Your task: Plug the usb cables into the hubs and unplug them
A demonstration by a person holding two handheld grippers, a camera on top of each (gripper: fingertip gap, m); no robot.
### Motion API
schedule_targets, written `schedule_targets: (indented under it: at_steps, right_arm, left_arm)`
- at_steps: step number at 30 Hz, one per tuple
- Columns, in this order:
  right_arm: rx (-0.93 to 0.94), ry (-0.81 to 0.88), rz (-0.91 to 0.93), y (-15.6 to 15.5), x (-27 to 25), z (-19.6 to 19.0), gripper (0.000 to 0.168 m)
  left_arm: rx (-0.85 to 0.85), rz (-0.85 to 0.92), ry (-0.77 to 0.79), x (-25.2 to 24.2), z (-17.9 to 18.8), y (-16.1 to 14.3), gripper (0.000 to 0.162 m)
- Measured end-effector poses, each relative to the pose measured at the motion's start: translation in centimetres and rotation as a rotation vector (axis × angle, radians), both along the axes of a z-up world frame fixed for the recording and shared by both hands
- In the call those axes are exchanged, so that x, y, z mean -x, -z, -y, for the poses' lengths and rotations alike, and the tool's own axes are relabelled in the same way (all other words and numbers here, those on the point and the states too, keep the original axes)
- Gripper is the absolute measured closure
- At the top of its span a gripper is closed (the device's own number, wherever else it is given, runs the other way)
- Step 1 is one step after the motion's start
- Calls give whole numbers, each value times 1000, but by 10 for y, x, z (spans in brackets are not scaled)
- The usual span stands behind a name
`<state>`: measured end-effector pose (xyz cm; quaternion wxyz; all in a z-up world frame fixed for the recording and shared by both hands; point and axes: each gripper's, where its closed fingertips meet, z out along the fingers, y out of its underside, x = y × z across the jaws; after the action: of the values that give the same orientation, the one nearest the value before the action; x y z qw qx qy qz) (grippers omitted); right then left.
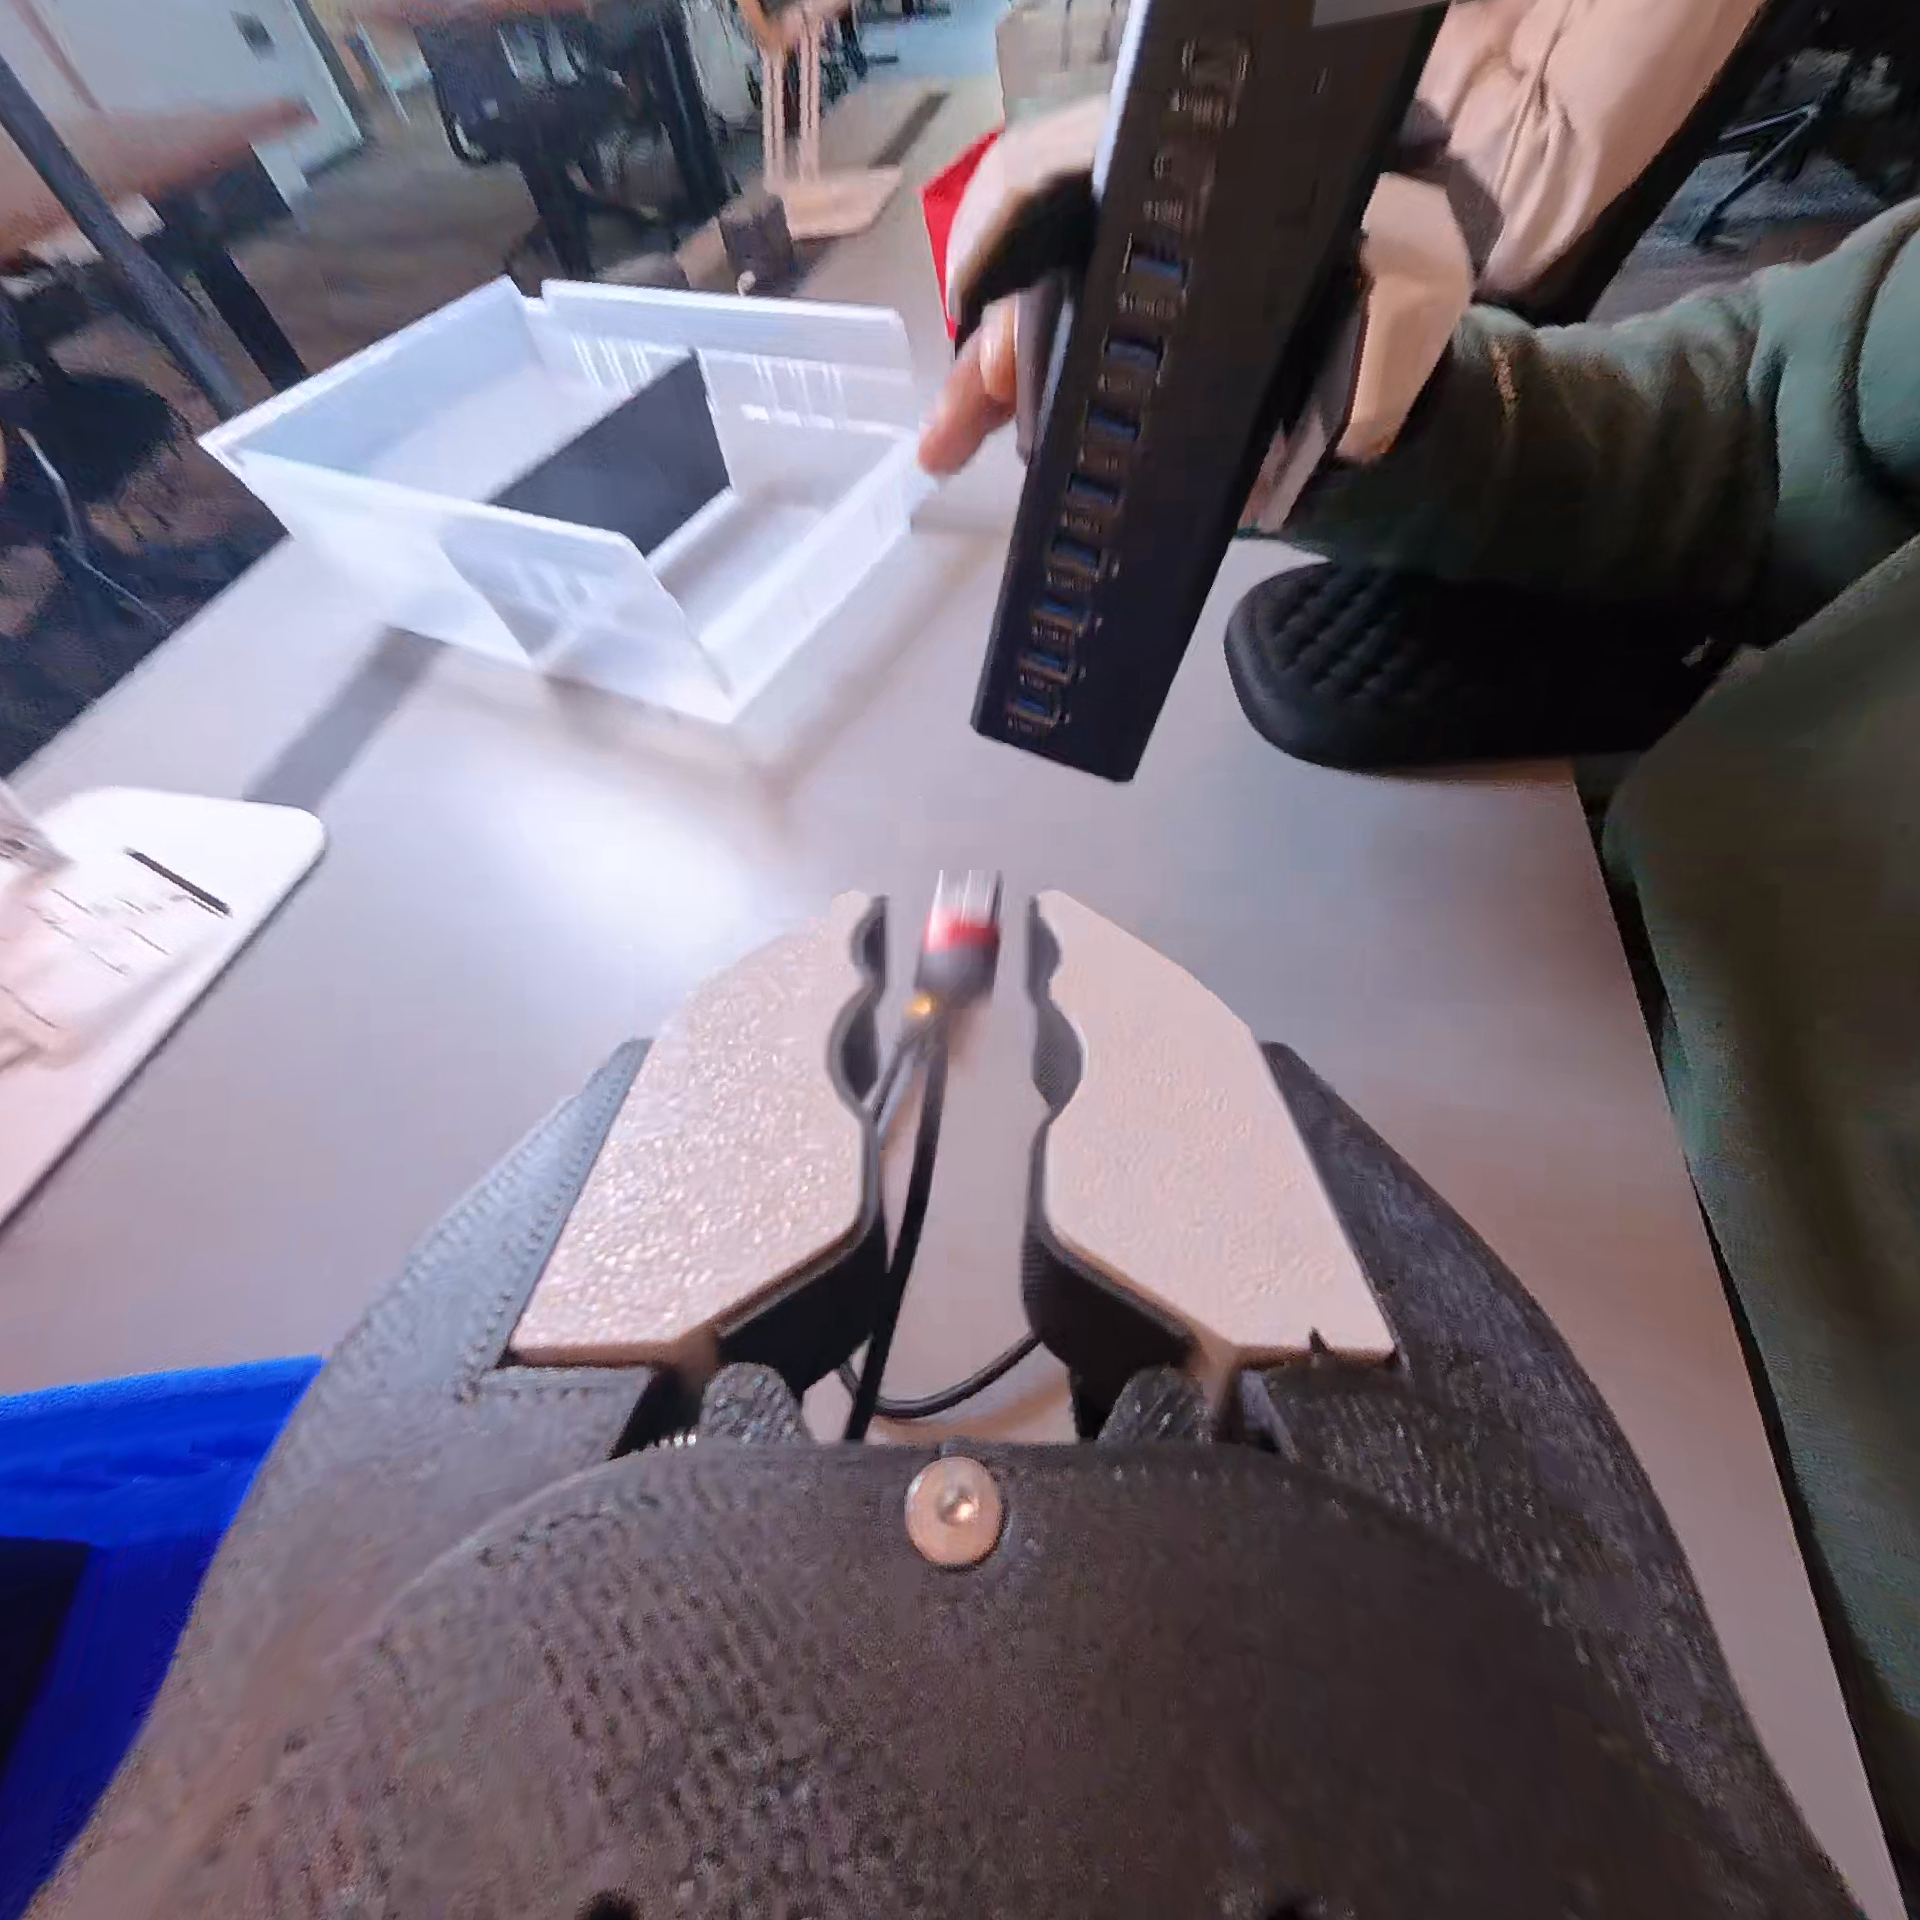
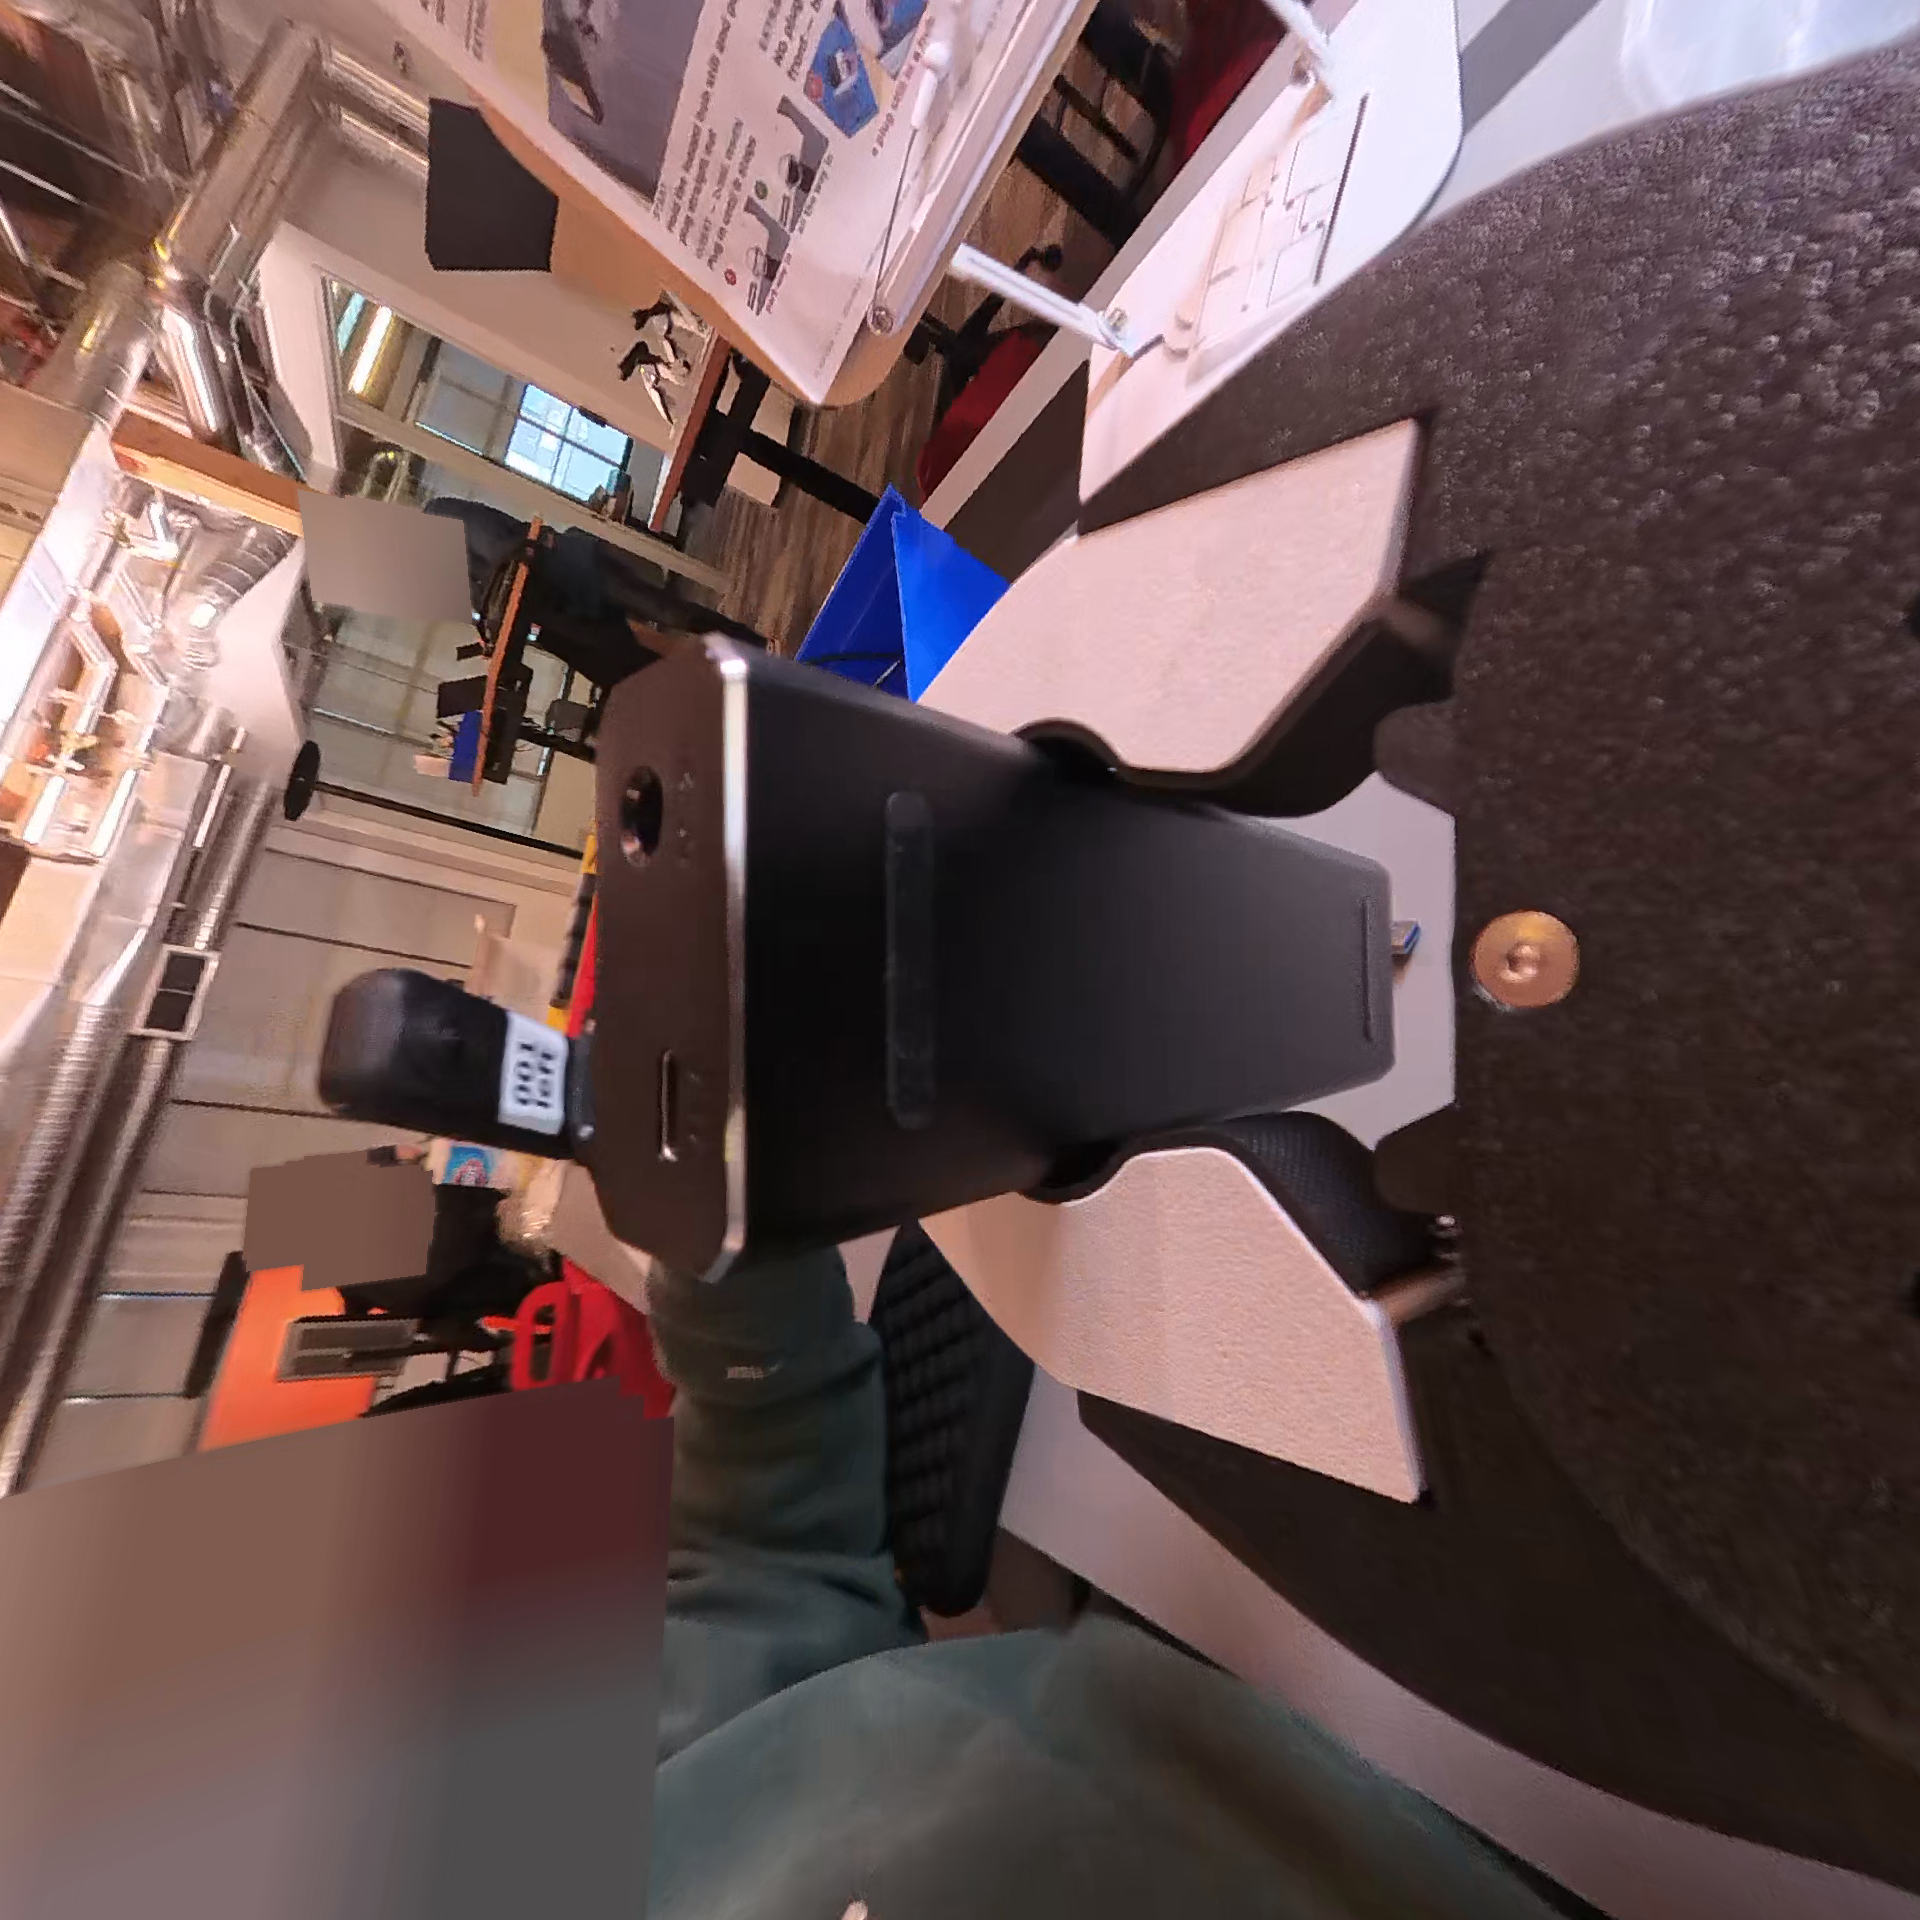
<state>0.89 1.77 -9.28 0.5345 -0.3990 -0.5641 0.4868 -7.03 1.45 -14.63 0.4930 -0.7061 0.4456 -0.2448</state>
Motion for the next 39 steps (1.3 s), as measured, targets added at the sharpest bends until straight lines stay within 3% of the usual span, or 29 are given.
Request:
schedule_targets:
  at_steps: [5,9,11,12,13,16,20,23,27,31,34,39]
  right_arm:
    - [115,-35,-48,3,-4,-2,97]
    - [156,-120,-95,-5,6,12,96]
    - [164,-162,-108,-6,11,22,96]
    - [157,-176,-105,-5,13,27,97]
    - [141,-184,-97,-3,14,30,96]
    - [103,-161,-49,6,9,27,97]
    - [115,-81,164,41,-2,1,98]
    - [100,-23,256,39,-21,-15,94]
    - [-181,143,483,35,-32,-25,95]
    - [-425,97,889,77,-23,-10,92]
    - [-563,67,1071,113,-13,-11,95]
    - [-534,74,1006,126,8,-17,106]
  left_arm:
    - [-9,96,47,-31,3,-3,113]
    - [27,80,146,-82,10,27,81]
    - [-22,122,167,-105,8,28,75]
    - [-59,114,167,-111,4,28,80]
    - [-78,95,191,-114,5,30,97]
    - [-61,18,207,-106,4,32,99]
    - [-44,-85,149,-77,0,26,100]
    - [9,-120,111,-60,0,35,100]
    - [29,-267,70,-45,-4,55,100]
    - [15,-353,80,-52,-4,68,101]
    - [-16,-400,80,-59,-2,70,101]
    - [-31,-354,38,-48,-1,62,101]
